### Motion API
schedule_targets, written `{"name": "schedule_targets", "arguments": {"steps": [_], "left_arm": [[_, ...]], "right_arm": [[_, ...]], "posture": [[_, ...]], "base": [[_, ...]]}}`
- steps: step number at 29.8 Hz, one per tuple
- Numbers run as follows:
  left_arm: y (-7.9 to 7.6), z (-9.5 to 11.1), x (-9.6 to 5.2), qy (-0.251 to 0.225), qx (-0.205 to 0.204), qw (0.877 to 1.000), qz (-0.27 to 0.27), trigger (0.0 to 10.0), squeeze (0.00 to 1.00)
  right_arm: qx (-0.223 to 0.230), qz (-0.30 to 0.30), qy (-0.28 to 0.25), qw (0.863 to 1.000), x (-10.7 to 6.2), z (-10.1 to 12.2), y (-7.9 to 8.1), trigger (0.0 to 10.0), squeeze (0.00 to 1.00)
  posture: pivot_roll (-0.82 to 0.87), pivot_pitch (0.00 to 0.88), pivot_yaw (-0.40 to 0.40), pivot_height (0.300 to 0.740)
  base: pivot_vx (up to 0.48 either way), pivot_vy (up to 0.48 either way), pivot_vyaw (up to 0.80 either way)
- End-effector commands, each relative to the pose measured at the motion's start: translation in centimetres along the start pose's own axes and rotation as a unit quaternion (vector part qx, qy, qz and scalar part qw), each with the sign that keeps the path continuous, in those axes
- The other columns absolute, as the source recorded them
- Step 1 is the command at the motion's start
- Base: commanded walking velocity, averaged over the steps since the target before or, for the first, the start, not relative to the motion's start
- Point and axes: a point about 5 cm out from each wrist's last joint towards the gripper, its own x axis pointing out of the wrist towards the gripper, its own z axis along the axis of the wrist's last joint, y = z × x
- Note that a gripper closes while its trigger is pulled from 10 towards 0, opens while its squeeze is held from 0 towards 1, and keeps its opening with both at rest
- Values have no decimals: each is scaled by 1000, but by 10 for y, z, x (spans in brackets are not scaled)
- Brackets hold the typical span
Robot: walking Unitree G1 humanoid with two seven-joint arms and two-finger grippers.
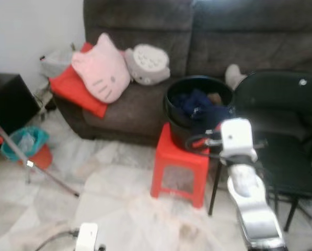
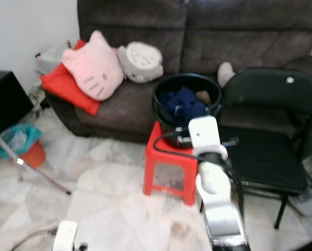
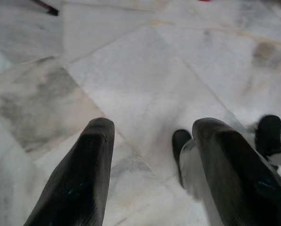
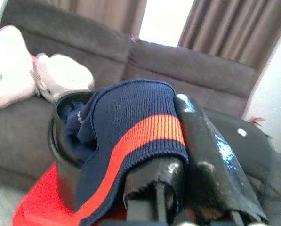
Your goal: Hang hanger
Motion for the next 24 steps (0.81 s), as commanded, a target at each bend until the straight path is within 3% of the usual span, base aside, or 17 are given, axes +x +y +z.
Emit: {"name": "schedule_targets", "arguments": {"steps": [1, 24], "left_arm": [[5, -2, -1, 3, 1, 1000, 7, 10000, 0], [5, -4, -2, 4, 4, 1000, 5, 10000, 0]], "right_arm": [[5, 4, -24, 1000, 1, 11, 4, 10000, 0], [-9, 19, -22, 1000, 2, 6, 1, 10000, 0]], "posture": [[-66, 0, 23, 740], [-69, 0, 21, 740]], "base": [[-304, 0, 0], [-306, 0, 0]]}}
